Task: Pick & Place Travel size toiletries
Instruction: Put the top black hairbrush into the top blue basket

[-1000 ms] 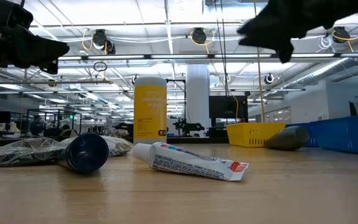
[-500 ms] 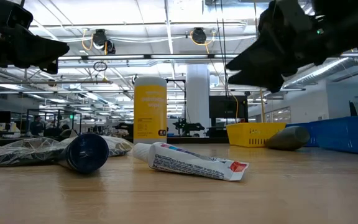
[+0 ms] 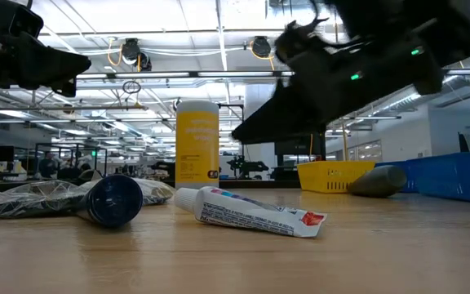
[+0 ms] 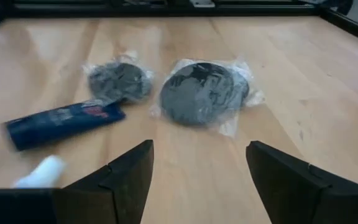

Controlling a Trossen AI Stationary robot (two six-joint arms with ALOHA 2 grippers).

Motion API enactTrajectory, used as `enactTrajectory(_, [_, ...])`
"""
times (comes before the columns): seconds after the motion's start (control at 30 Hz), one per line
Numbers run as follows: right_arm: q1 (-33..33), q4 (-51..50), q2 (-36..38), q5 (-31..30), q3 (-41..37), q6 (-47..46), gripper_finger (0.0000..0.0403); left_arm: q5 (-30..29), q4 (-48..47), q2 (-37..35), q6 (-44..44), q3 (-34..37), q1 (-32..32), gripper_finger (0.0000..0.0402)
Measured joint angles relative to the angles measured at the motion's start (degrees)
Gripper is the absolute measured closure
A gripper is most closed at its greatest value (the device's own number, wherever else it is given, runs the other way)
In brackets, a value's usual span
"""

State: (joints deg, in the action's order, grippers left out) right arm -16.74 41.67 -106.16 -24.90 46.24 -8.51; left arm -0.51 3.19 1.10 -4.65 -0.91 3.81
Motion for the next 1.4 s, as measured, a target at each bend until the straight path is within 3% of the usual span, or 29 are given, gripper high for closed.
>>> enactTrajectory(0.3, [5.79,-0.09,-11.25,8.22,11.98,2.87,0.0151,-0.02,-0.01,0.02,0.01,0.0,0.02,0.0369])
enactTrajectory(0.47, [9.77,-5.4,-15.85,9.11,19.42,-4.64,0.0151,0.0,-0.01,0.02,0.01,0.0,0.0,0.0369])
enactTrajectory(0.57, [12.19,-13.45,-16.53,14.9,22.72,-10.24,0.0151,-0.02,-0.04,0.02,0.0,0.0,0.0,0.0369])
enactTrajectory(0.87, [14.87,-15.31,-17.54,25.07,24.11,-12.19,0.0161,-0.02,0.01,0.0,-0.01,0.0,0.0,0.0369])
enactTrajectory(1.03, [15.08,-15.18,-17.54,28.2,24.11,-10.83,0.0216,-0.02,-0.01,0.0,-0.01,0.0,0.0,0.0369])
enactTrajectory(1.4, [14.96,-15.96,-17.54,28.1,24.08,-2.67,0.0393,-0.02,0.01,0.02,0.01,0.0,0.02,0.0369])
